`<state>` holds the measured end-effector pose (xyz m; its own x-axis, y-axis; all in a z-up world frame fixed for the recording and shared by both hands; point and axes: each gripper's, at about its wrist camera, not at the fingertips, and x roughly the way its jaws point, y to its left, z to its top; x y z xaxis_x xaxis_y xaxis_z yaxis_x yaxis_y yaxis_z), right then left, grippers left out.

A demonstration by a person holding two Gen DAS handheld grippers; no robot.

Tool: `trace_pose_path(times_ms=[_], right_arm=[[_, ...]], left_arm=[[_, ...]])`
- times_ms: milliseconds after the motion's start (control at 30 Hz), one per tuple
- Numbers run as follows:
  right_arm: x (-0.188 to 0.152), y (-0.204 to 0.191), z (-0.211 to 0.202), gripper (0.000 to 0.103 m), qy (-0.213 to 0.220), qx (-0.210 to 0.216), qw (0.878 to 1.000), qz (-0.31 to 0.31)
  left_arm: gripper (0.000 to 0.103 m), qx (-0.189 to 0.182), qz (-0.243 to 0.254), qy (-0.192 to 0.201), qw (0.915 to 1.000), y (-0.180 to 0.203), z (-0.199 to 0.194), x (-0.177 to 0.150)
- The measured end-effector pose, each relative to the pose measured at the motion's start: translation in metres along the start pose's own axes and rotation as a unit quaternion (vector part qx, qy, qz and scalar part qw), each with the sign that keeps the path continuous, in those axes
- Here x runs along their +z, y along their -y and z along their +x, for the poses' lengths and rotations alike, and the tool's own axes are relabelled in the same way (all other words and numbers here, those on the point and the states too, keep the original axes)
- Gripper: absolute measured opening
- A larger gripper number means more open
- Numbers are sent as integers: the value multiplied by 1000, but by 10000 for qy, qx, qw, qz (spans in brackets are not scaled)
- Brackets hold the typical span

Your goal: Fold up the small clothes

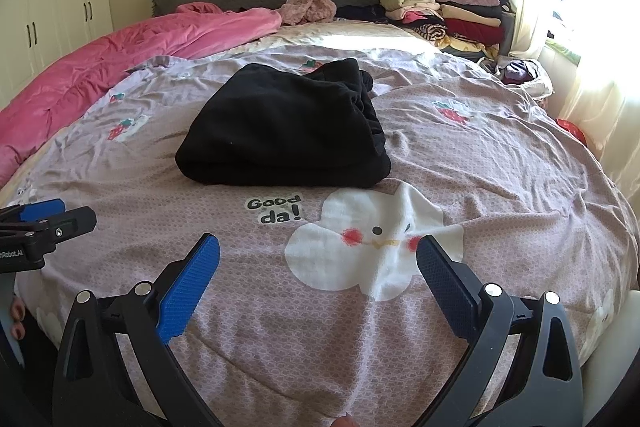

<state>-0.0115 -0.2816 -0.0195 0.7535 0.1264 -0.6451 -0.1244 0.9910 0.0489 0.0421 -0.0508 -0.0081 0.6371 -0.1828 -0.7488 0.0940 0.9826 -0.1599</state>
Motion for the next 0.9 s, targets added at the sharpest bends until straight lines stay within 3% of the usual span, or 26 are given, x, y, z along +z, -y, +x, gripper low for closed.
trace_pose_path(times_ms=[900], right_arm=[[3, -3, -2, 98, 11, -12, 10000, -38]], left_arm=[[94, 31, 13, 22, 10000, -5, -5, 0]])
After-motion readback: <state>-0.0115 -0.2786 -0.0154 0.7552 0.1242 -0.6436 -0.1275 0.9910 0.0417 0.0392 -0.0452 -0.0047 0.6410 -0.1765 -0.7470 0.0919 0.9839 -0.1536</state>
